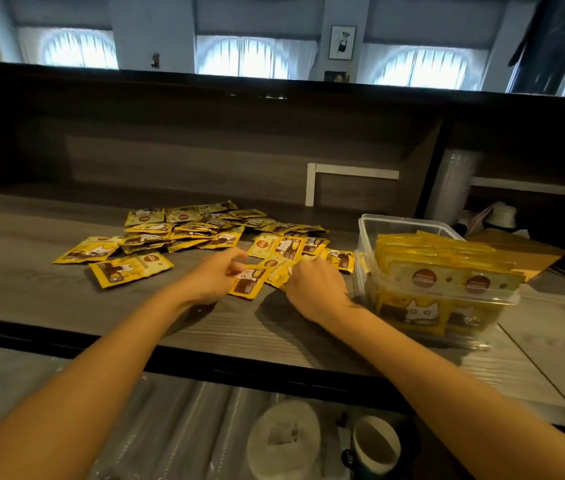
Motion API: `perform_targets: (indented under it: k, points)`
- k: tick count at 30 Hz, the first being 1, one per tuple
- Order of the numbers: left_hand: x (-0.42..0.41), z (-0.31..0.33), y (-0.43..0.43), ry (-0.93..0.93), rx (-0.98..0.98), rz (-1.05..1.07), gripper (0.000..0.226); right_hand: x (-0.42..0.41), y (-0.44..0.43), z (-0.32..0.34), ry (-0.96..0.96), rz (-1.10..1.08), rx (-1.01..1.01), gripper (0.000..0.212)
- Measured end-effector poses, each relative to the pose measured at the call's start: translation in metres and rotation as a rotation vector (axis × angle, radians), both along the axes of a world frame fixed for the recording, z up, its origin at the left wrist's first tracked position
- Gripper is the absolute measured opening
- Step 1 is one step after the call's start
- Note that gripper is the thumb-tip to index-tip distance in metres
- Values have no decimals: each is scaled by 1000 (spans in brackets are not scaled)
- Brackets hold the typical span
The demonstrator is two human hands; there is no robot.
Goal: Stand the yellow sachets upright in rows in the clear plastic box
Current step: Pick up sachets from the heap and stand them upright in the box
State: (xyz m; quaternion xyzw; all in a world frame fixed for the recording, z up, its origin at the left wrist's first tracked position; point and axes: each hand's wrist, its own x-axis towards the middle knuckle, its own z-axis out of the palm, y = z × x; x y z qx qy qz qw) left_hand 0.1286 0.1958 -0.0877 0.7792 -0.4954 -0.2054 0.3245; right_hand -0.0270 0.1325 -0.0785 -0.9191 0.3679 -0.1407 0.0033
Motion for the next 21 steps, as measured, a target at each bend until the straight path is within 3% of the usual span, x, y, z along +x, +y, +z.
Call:
perform_targets:
  k: [3, 6, 11, 17, 19, 21]
  points:
    - [-3, 1, -1, 85, -95, 19, 57, -4, -2, 3, -102, -57, 43, 24]
    - [-6, -4, -2, -81, -157, 118, 58, 0, -11, -1, -203, -33, 174, 30]
    - [-6, 0, 5, -295, 113, 235, 84, 11, -23, -3, -98, -39, 407, 55]
    - [-12, 8, 16, -240, 97, 286, 89, 12, -23, 11, -49, -86, 478, 56]
    - [-14, 12, 17, -223, 82, 341, 83, 8, -18, 16, -18, -80, 388, 46]
    - [-14, 13, 17, -224, 34, 398, 54, 4, -12, 19, -30, -56, 321, 38]
